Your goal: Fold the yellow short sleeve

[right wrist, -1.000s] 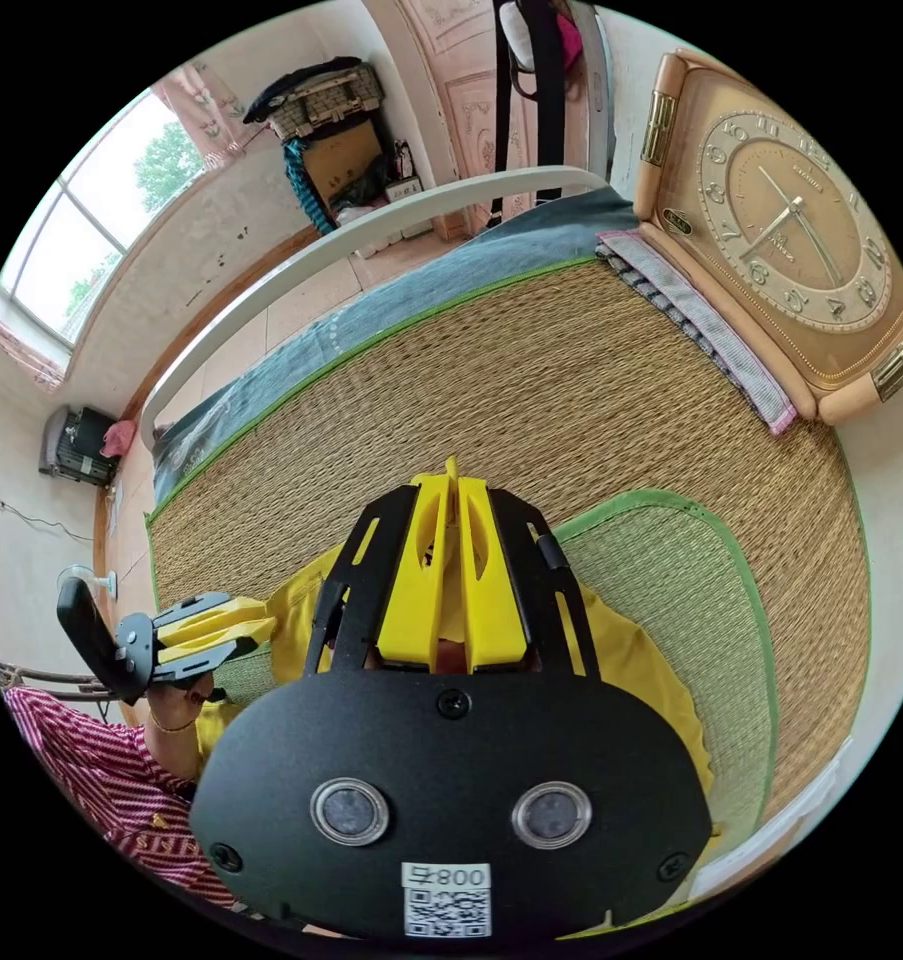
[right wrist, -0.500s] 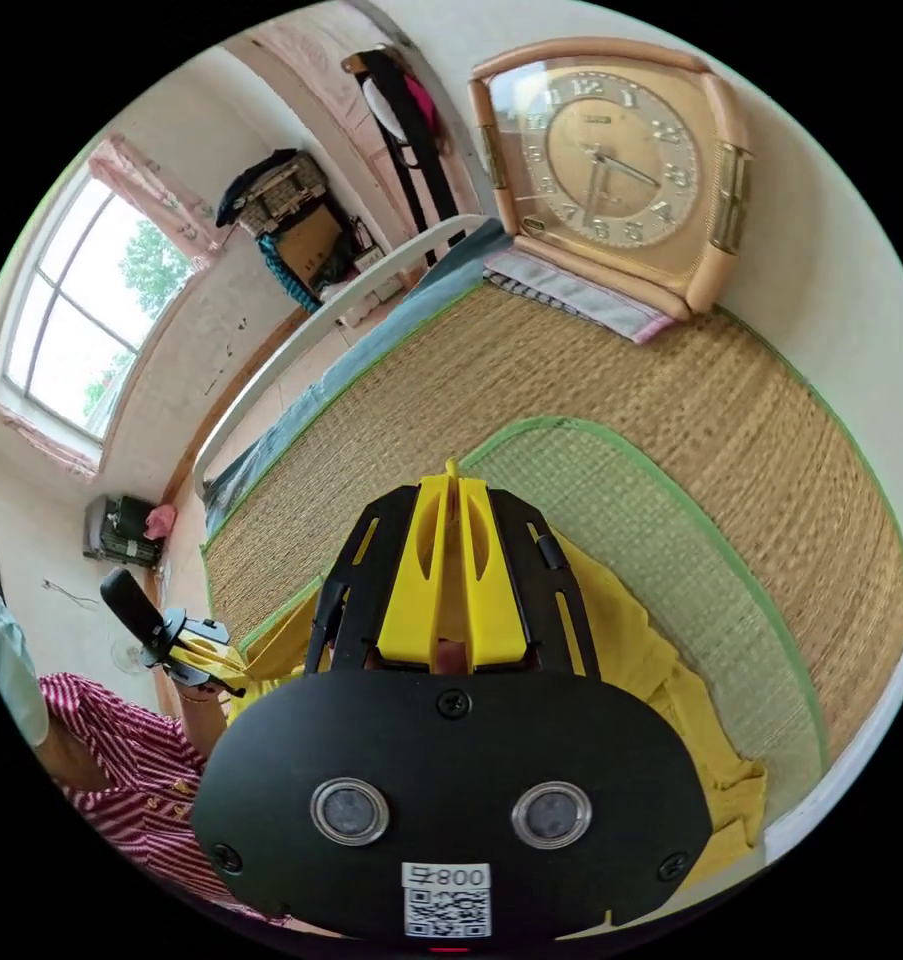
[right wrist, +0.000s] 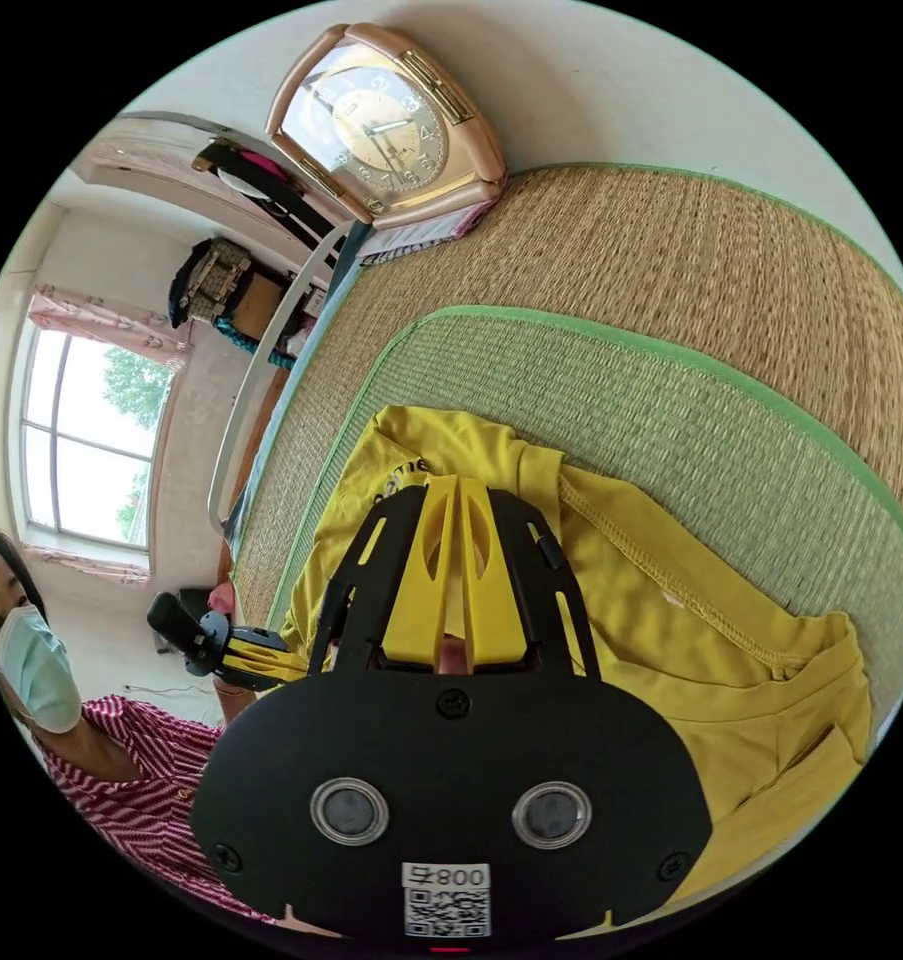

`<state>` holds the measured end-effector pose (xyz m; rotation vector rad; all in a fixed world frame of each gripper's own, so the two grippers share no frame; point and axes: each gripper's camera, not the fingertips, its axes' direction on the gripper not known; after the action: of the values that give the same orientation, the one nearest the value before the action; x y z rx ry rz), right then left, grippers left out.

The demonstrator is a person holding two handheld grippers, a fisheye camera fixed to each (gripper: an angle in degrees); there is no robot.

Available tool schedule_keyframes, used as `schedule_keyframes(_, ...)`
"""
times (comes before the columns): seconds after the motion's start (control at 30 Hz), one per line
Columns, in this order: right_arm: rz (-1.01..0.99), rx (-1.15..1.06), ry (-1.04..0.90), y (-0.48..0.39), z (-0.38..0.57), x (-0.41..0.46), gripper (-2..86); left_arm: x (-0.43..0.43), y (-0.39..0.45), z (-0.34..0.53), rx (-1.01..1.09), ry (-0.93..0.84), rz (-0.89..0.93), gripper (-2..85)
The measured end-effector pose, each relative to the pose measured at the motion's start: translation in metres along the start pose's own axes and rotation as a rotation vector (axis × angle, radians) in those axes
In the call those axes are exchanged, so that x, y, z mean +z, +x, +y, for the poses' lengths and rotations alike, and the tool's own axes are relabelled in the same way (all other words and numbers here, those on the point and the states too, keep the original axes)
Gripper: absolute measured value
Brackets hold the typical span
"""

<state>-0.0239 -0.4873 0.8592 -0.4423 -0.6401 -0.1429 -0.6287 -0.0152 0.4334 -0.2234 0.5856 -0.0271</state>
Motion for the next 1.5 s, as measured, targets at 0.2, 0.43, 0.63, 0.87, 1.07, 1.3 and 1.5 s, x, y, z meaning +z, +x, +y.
schedule_keyframes(0.2, -0.031, -0.076, 0.02, -0.025, 0.015, -0.008, 0.2, -0.004, -0.005, -0.01, 0.024, 0.069, 0.123, 0.8)
schedule_keyframes(0.43, 0.105, -0.257, -0.08, -0.1, 0.001, 0.047, 0.1, 0.001, -0.027, -0.016, -0.131, 0.085, 0.009, 0.4)
schedule_keyframes(0.63, 0.215, -0.252, -0.087, -0.111, -0.009, 0.064, -0.1, 0.007, -0.03, -0.023, -0.164, 0.091, 0.003, 0.2)
schedule_keyframes(0.87, 0.163, -0.195, 0.023, -0.088, 0.048, -0.023, 0.2, -0.01, -0.029, -0.019, -0.183, 0.25, 0.038, 0.2)
schedule_keyframes(1.07, 0.341, 0.024, 0.09, -0.005, 0.166, -0.134, 0.1, -0.016, -0.023, -0.042, -0.171, 0.199, -0.077, 0.3)
schedule_keyframes(1.3, 0.468, 0.293, 0.083, 0.061, 0.292, -0.186, 0.0, -0.007, -0.046, -0.13, -0.151, 0.168, -0.274, 0.2)
schedule_keyframes(1.5, 0.384, 0.339, 0.166, 0.071, 0.33, -0.214, -0.1, 0.012, -0.045, -0.146, -0.176, 0.125, -0.309, 0.2)
